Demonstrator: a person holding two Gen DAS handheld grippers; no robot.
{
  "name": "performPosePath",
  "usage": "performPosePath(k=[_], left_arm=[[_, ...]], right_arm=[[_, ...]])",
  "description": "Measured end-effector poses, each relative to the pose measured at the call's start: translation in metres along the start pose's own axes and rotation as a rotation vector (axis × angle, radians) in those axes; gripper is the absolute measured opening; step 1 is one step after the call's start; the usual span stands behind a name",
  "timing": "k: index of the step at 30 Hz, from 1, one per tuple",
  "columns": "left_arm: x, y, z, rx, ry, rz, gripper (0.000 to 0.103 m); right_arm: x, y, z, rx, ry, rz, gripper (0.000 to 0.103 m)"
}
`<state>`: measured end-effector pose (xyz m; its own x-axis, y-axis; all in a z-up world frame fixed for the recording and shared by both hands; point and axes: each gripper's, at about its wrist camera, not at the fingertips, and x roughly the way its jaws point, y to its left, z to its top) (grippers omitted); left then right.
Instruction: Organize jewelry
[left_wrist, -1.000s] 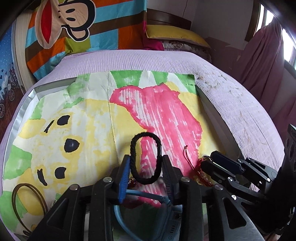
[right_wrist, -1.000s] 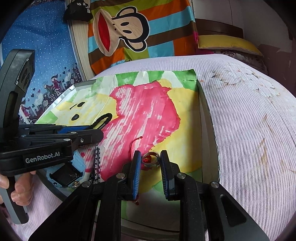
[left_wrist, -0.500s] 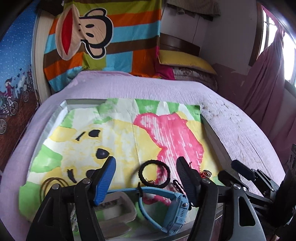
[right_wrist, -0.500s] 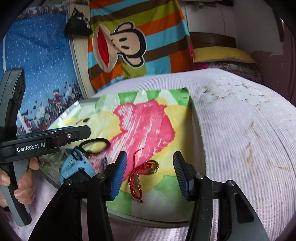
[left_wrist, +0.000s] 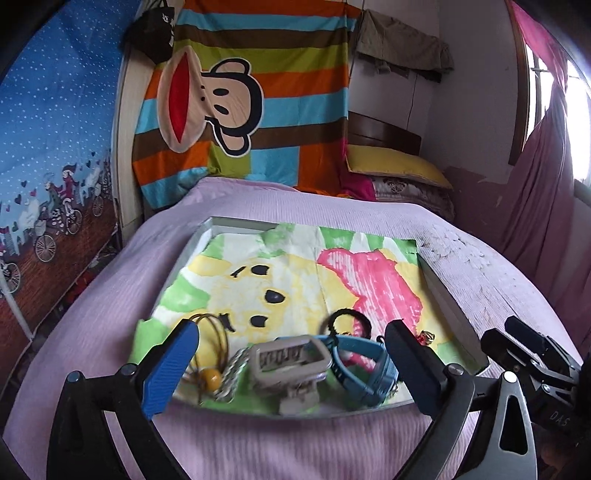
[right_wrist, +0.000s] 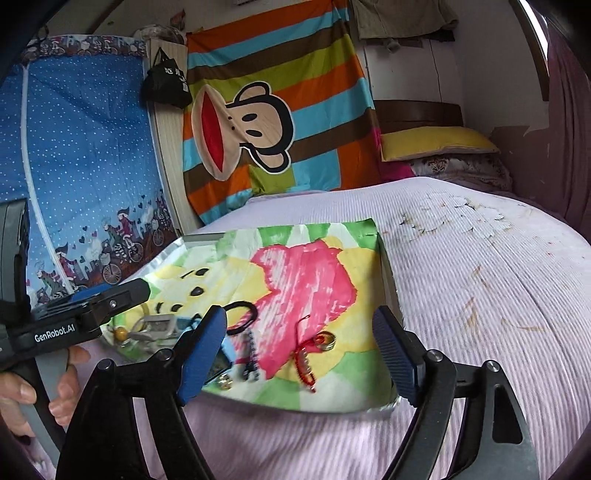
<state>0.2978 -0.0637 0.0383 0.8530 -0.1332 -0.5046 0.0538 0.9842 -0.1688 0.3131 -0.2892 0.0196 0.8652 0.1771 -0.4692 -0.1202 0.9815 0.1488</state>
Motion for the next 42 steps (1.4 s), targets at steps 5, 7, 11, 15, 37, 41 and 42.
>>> performPosePath(k=[5,7,11,15,37,41,42], left_arm=[[-0.032,0.006,-0.01,0.02,-0.04,0.022,0.103],[-0.043,0.008,-0.014,0.017,-0.052,0.022,0.103],[-0.064,0.014,-0.022,-0.001,-0.076,0.026,0.103],[-0.079,0.019,-0.031,-0.002,-0.099,0.044,0.103],[-0.147,0.045,-0.084,0.014,-0.177,0.088,0.103],[-0.156,0.045,-0.096,0.03,-0.195,0.105,0.103],[-0.159,0.046,-0.1,0.032,-0.197,0.106,0.103]], right_arm=[[-0.023,0.013,-0.007,-0.02,-0.018,0.012,0.087],[-0.035,0.019,-0.011,-0.028,-0.028,0.015,0.087],[-0.056,0.029,-0.018,-0.031,-0.04,0.03,0.096],[-0.075,0.038,-0.024,-0.044,-0.053,0.039,0.1],[-0.141,0.061,-0.067,-0.045,-0.114,0.055,0.102],[-0.15,0.063,-0.079,-0.04,-0.118,0.057,0.102],[-0.153,0.064,-0.082,-0.038,-0.121,0.057,0.102]])
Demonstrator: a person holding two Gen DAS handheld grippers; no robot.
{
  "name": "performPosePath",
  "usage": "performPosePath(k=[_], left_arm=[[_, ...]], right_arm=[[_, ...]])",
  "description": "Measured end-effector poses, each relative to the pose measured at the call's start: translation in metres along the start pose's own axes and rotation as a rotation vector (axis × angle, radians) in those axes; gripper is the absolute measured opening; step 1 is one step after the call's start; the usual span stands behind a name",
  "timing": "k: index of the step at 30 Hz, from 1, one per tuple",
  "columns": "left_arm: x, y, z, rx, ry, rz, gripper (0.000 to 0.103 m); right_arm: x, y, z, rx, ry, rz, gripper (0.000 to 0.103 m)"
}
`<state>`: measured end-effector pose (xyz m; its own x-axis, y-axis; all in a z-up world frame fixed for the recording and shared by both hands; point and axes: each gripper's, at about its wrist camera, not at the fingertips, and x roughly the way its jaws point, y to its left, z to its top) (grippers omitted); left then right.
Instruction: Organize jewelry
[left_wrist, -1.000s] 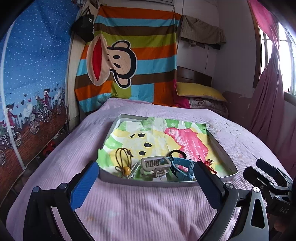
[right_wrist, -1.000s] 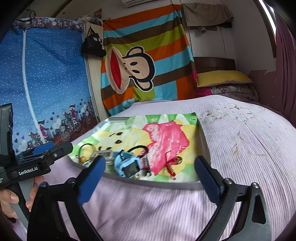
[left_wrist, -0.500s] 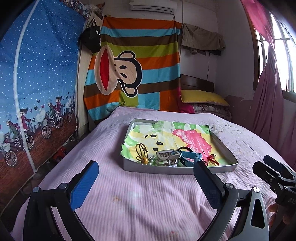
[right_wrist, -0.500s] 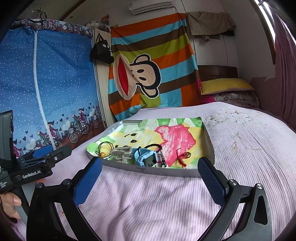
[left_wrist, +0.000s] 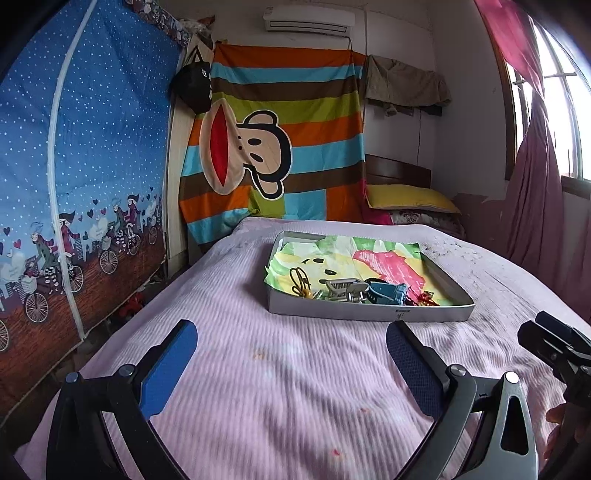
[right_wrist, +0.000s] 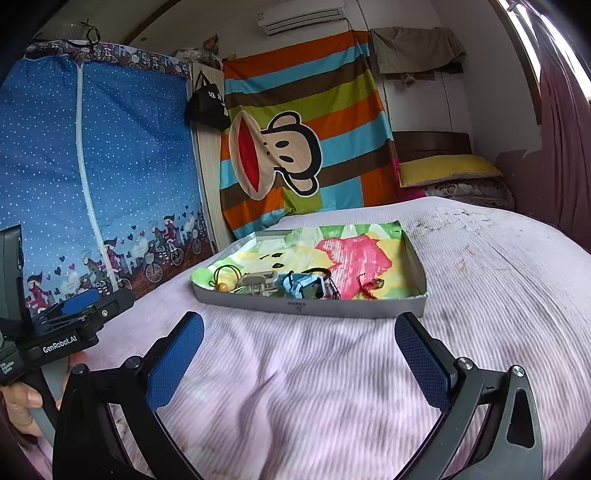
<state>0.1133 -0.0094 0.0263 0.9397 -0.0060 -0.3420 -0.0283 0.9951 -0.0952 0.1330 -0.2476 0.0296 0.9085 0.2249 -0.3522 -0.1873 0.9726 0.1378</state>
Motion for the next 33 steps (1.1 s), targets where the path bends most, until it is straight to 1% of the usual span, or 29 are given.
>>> performPosePath(k=[9,14,19,24,33], left_arm=[[-0.023,0.003,-0.021,0.023,-0.014,0.008,0.103],[-0.031,0.001,-0.03,0.047,-0.02,0.006,0.103],[-0.036,0.001,-0.036,0.023,-0.02,-0.001,0.103],[-0.039,0.002,-0.046,0.046,-0.023,0.008,0.103],[-0.04,0.002,-0.05,0.044,-0.051,0.02,0.103]], right_arm=[[-0.025,0.014,-0.018,-0.017,-0.021,0.001,0.102],[-0.038,0.021,-0.026,-0.029,-0.029,-0.015,0.102],[-0.043,0.025,-0.035,-0.051,-0.03,-0.031,0.102],[-0.046,0.02,-0.042,-0.04,-0.037,-0.052,0.102],[-0.045,0.012,-0.05,-0.034,-0.034,-0.074,0.102]])
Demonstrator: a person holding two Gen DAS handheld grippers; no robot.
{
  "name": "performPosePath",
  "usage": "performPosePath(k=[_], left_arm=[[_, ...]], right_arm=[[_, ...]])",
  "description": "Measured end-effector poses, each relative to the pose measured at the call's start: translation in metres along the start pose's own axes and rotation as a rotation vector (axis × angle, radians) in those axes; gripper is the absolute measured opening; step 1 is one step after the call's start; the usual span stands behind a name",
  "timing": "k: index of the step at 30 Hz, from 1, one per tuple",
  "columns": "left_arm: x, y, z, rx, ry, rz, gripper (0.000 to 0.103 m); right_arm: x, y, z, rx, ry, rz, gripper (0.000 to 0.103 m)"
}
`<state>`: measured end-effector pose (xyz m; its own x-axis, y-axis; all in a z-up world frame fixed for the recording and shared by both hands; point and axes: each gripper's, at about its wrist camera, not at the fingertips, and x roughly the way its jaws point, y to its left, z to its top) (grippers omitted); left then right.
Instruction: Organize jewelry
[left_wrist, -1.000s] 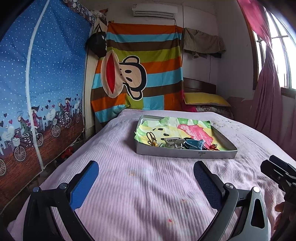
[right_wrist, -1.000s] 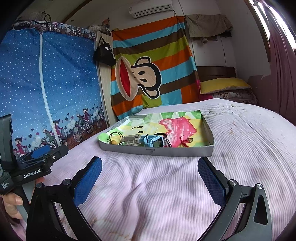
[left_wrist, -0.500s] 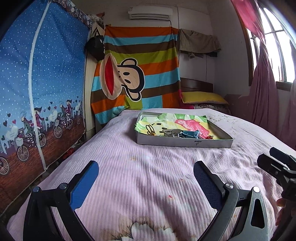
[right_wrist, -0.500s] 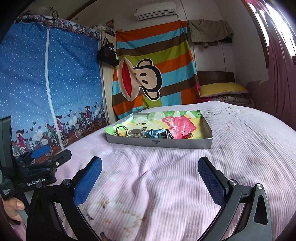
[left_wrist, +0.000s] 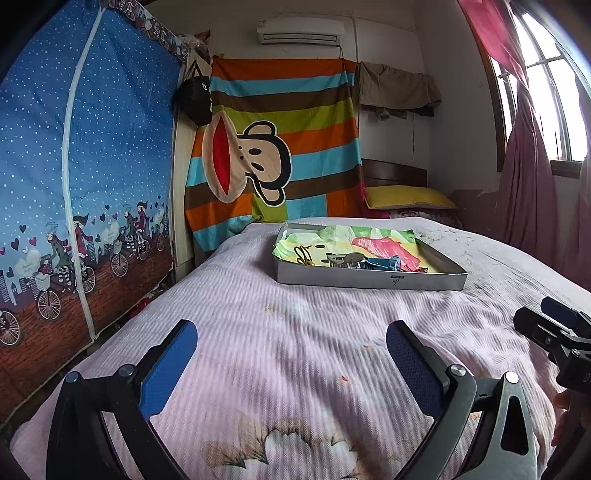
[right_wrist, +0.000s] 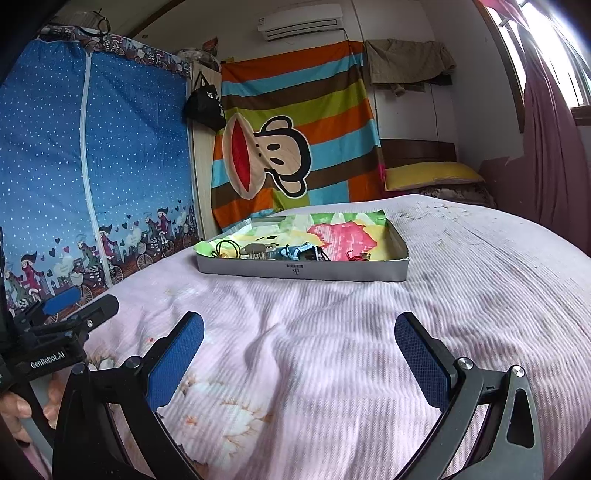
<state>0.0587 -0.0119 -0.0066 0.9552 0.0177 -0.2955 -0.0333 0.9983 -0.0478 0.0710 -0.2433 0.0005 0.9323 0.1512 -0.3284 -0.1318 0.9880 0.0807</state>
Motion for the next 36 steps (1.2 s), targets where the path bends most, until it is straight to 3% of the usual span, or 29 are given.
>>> performPosePath(k=[36], left_arm=[[0.0031,-0.0033,-0.0047,0.014,0.004,0.0,0.103]], right_arm=[[-0.0021,0.0005,-0.0024,-0.001,-0.01,-0.008,0.102]])
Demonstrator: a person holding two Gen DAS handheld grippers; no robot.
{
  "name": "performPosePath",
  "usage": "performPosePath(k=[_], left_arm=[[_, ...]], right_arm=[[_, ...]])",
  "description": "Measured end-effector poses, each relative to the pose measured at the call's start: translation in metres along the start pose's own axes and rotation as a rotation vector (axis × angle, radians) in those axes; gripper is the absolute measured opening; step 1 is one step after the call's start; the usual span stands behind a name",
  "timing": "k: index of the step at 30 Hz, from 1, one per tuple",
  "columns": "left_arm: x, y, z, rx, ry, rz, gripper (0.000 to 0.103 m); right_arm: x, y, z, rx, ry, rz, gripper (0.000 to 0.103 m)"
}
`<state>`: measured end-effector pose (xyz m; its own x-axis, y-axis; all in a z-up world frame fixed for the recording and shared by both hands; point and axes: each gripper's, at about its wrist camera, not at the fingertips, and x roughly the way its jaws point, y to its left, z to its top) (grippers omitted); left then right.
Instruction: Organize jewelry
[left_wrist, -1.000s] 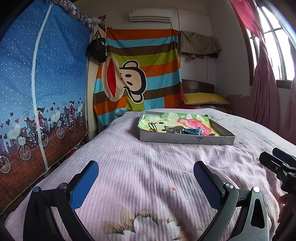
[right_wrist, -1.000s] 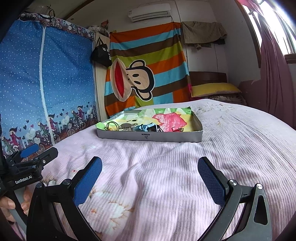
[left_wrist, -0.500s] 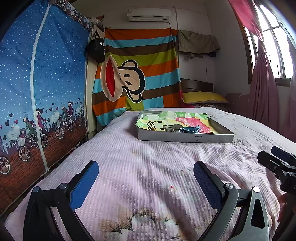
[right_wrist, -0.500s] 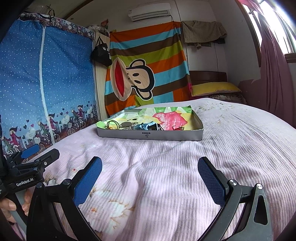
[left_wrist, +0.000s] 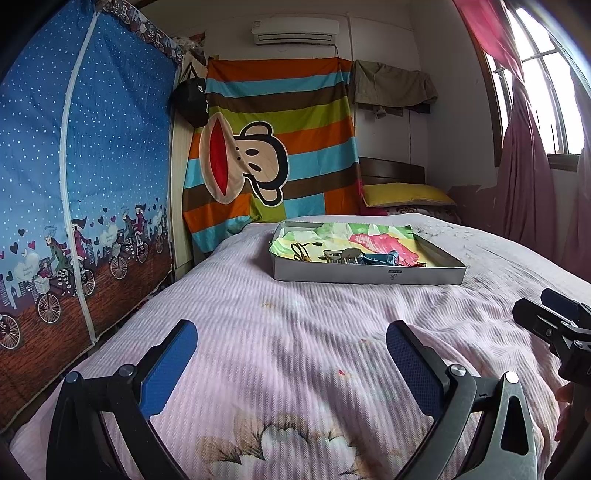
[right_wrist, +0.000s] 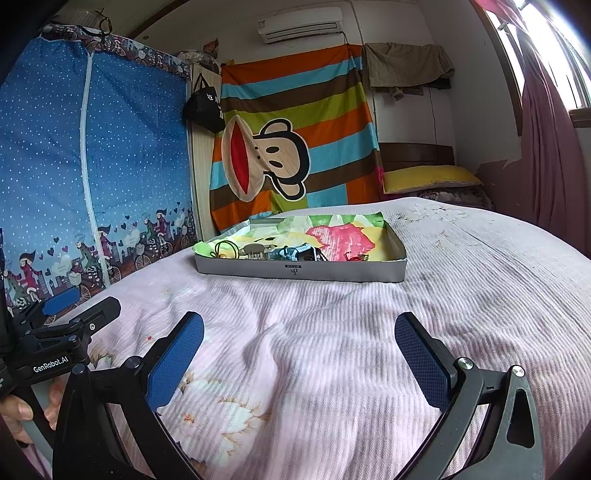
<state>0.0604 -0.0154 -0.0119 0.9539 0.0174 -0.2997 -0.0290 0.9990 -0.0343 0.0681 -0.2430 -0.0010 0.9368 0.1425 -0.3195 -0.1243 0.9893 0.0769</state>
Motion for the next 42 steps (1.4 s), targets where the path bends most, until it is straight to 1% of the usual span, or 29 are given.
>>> performPosePath(k=[42], left_arm=[[-0.0013,-0.0019,-0.0006,0.007,-0.007,0.0,0.103]], right_arm=[[-0.0017,0.0038,0.0004,-0.004,-0.002,0.003,0.102]])
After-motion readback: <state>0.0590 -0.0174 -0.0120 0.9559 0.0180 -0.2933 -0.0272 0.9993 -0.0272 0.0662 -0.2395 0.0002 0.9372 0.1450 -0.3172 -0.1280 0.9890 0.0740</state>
